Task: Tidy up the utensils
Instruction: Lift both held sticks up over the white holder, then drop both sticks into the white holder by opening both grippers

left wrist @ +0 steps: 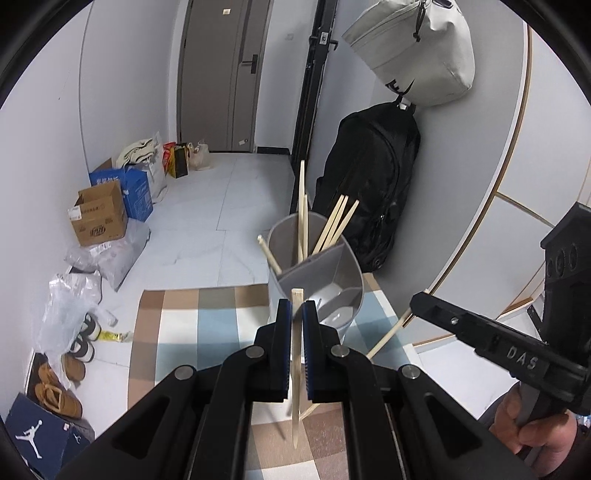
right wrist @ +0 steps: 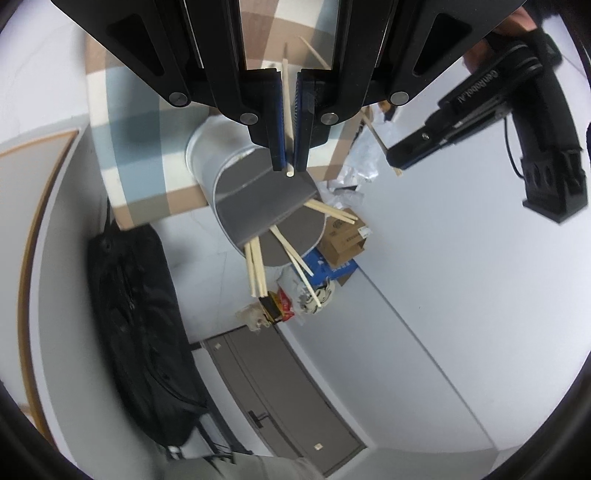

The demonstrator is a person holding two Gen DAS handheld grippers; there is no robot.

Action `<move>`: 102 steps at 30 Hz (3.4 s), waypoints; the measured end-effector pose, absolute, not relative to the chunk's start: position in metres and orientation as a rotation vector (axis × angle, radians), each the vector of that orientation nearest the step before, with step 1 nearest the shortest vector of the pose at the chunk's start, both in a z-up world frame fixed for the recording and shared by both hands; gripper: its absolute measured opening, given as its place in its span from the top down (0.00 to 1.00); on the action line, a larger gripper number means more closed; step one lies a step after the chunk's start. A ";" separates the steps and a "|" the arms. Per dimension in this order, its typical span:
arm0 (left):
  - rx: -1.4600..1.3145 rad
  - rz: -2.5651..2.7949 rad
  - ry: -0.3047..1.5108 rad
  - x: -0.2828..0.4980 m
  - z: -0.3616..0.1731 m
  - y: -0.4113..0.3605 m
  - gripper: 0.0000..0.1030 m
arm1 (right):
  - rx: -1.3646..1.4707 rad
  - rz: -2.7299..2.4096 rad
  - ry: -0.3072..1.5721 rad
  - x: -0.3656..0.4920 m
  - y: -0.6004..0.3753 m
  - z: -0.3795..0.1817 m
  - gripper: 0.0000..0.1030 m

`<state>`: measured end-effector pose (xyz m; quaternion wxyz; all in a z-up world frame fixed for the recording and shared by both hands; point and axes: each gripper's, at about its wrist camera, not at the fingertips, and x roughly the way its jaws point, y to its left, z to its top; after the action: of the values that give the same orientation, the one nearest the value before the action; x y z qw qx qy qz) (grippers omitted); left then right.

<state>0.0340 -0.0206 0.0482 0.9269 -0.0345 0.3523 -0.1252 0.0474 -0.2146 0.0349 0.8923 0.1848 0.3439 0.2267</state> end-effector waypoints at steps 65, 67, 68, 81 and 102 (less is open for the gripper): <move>-0.126 -0.282 0.556 0.149 0.098 -0.020 0.98 | 0.087 0.524 0.632 0.195 -0.179 0.126 0.96; -0.129 -0.291 0.563 0.149 0.094 -0.020 0.98 | 0.092 0.528 0.643 0.197 -0.180 0.121 0.96; -0.131 -0.287 0.565 0.148 0.092 -0.020 0.98 | 0.097 0.531 0.648 0.196 -0.181 0.120 0.96; -0.131 -0.411 0.679 0.158 0.075 -0.021 0.98 | 0.201 0.581 0.718 0.201 -0.193 0.097 0.93; -0.136 -0.341 0.680 0.124 0.093 -0.016 0.70 | 0.292 0.519 0.652 0.156 -0.227 0.111 0.55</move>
<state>0.1242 -0.0156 0.0934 0.9263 -0.0663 0.3314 -0.1664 0.1563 -0.2266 0.1114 0.9042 0.1412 0.3153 0.2510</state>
